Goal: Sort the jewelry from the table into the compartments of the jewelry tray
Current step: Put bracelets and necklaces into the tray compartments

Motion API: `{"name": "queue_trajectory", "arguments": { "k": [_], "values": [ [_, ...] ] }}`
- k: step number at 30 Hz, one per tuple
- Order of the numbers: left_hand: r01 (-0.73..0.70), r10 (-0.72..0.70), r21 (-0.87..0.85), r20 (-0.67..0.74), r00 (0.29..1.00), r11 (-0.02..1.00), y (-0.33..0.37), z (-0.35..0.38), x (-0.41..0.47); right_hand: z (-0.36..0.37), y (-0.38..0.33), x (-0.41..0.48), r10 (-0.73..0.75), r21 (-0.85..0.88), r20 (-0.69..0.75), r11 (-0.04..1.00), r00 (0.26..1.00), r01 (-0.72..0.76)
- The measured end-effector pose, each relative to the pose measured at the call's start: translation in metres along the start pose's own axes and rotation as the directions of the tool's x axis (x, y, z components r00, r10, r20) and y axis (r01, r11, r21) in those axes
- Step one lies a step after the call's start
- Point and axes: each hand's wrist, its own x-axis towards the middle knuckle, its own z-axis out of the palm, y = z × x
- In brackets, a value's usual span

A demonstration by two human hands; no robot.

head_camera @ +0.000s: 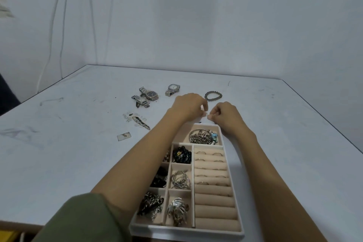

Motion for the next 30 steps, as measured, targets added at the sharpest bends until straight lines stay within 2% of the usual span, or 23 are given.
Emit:
{"name": "queue_trajectory", "arguments": {
  "k": [5, 9, 13, 20, 25, 30],
  "values": [
    [0.036, -0.036, -0.019, 0.005, 0.999, 0.999, -0.001, 0.005, 0.006, -0.003, -0.005, -0.001, -0.004, -0.053, 0.031, 0.999, 1.000, 0.005],
    [0.080, -0.080, 0.004, 0.104, 0.991, 0.997, 0.001, 0.002, 0.007, -0.004, -0.008, -0.002, 0.006, -0.059, 0.012, 0.998, 1.000, -0.006],
    [0.133, -0.117, -0.085, 0.175, 0.978, 0.987, -0.001, 0.000, 0.006, -0.004, -0.007, -0.002, 0.012, -0.075, 0.033, 0.997, 0.999, -0.009],
    [0.138, -0.123, -0.260, 0.076, 0.990, 0.956, 0.004, 0.005, -0.002, -0.002, -0.009, -0.001, 0.041, -0.074, 0.032, 0.996, 0.999, -0.039],
    [0.095, -0.074, -0.214, 0.103, 0.992, 0.972, 0.007, 0.006, -0.002, -0.006, -0.011, -0.006, 0.054, -0.060, -0.037, 0.997, 0.998, -0.056],
    [0.100, -0.062, -0.329, 0.126, 0.990, 0.939, 0.006, 0.004, -0.006, -0.003, -0.007, -0.002, 0.026, -0.144, -0.001, 0.989, 1.000, -0.026]
  ]
}}
